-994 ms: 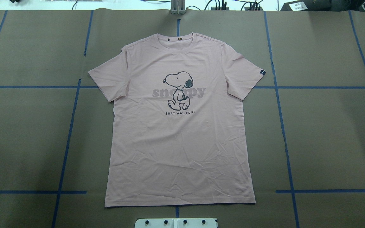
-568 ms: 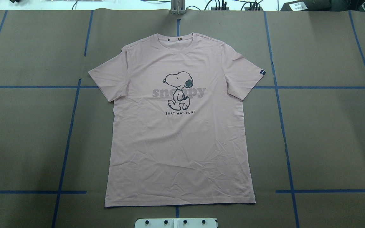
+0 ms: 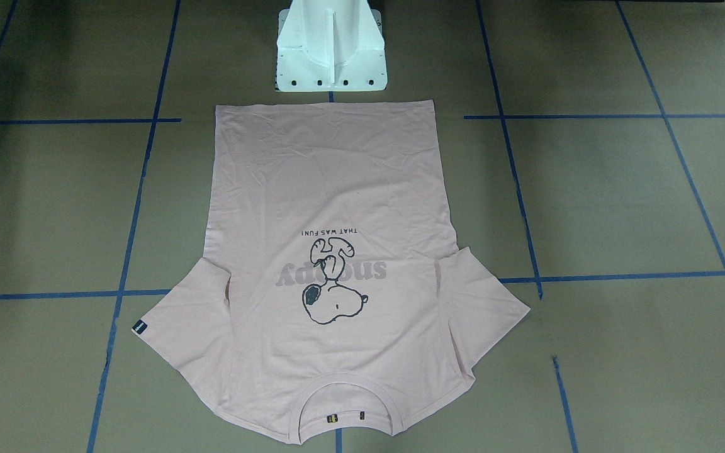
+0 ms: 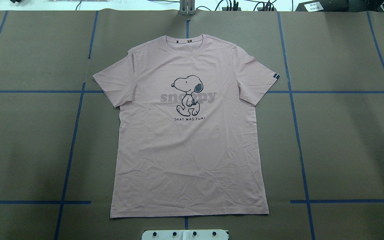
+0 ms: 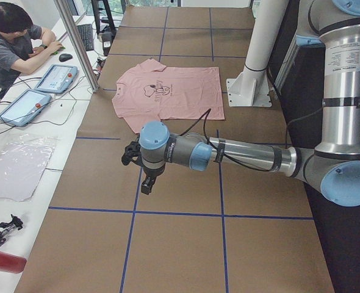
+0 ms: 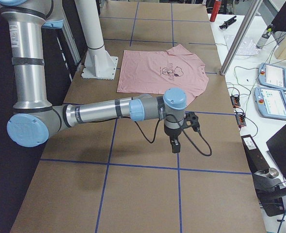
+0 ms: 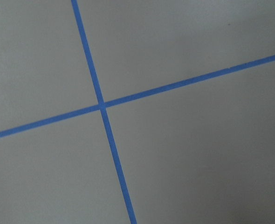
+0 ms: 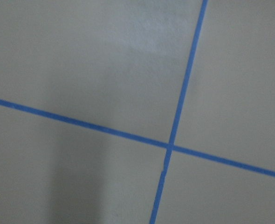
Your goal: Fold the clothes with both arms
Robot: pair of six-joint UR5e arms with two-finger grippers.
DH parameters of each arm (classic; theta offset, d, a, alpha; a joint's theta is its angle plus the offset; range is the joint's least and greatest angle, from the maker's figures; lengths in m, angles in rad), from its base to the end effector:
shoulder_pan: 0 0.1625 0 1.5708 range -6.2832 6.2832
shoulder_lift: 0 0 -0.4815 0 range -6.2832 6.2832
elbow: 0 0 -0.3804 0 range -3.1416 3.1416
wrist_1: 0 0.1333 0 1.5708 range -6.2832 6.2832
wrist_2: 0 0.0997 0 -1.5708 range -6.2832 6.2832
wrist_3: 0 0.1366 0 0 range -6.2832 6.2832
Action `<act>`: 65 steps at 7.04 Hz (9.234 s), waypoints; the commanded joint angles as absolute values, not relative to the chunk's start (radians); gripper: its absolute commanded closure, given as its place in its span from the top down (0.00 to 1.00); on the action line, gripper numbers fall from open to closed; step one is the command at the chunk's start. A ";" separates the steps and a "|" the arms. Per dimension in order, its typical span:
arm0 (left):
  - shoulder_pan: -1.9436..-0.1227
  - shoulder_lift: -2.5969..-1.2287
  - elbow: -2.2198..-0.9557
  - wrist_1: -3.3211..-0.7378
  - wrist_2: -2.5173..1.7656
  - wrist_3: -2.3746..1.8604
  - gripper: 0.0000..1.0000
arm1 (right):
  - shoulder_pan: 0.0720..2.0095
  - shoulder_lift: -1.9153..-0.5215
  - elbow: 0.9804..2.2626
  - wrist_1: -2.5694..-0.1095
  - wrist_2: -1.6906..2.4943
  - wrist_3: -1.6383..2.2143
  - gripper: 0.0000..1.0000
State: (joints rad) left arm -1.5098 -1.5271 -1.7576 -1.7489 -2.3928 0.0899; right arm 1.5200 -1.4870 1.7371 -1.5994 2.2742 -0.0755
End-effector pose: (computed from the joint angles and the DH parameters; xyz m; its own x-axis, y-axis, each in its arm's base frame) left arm -0.0040 -0.4806 0.6460 0.6575 0.3563 -0.6639 -0.1174 0.9188 0.3768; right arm 0.0180 -0.5306 0.6279 0.7486 -0.2536 0.6126 0.1063 0.9579 0.2667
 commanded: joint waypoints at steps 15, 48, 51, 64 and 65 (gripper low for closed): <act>-1.290 -1.896 -1.462 -2.304 -2.388 -0.225 1.00 | 0.876 -1.054 1.318 -0.966 1.780 1.034 0.75; -0.892 -1.988 -1.418 -2.301 -1.897 -0.953 0.54 | 1.014 -1.043 1.502 -1.278 2.095 0.715 1.00; -0.836 -2.045 -1.324 -2.309 -1.809 -0.991 0.50 | 1.014 -1.046 1.505 -1.278 2.092 0.722 1.00; -0.816 -2.068 -1.284 -2.359 -1.801 -0.979 0.00 | 1.014 -1.060 1.525 -1.278 2.085 0.732 1.00; -0.816 -2.071 -1.328 -2.320 -1.804 -0.980 0.00 | 1.014 -1.063 1.531 -1.278 2.085 0.732 1.00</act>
State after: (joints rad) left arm -0.8168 -2.0685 -1.2845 -2.3517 -1.8017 -0.9795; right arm 1.0139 -1.0586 1.5240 -1.2778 2.0849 0.7311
